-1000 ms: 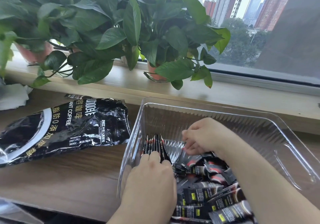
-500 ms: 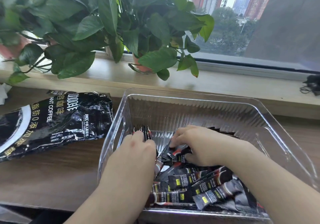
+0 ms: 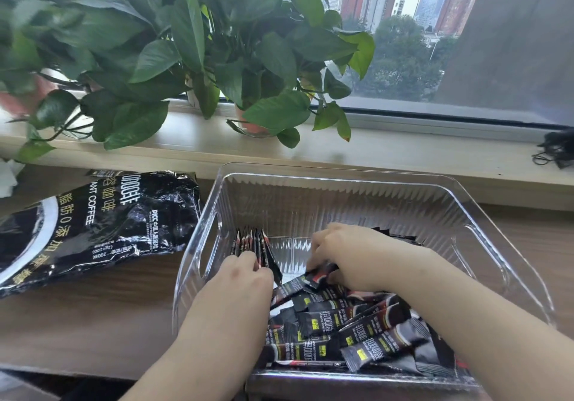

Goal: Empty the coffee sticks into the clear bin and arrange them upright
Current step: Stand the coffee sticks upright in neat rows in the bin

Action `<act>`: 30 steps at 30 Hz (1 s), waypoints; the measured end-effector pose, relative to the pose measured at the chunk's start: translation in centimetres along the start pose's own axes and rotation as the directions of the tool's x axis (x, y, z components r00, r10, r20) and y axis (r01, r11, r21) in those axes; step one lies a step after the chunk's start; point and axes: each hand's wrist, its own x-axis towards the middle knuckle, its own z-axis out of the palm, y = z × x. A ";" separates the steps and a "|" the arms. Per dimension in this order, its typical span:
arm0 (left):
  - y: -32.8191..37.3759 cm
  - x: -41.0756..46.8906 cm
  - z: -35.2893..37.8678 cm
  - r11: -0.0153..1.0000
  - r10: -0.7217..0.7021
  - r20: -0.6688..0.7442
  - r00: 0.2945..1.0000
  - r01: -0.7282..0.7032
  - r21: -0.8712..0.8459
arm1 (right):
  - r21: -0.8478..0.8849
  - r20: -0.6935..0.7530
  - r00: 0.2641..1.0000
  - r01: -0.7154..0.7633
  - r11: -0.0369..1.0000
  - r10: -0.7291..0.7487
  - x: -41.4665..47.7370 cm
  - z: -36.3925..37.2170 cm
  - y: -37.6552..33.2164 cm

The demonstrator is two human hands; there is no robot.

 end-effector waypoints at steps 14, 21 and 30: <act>0.4 1.0 1.4 0.994 0.110 -0.047 0.993 -0.111 -0.020 | 0.055 0.058 0.997 -0.054 0.997 0.051 -3.9 -0.3 0.0; 0.6 1.9 1.0 0.994 0.069 -0.160 0.985 -0.082 -0.077 | 0.372 -0.235 0.940 -0.148 0.916 0.248 -5.0 -0.7 0.7; 0.1 2.4 1.8 0.998 0.049 -0.059 0.997 -0.046 0.051 | 0.773 -0.193 0.796 -0.237 0.588 0.574 -2.9 -4.2 -0.4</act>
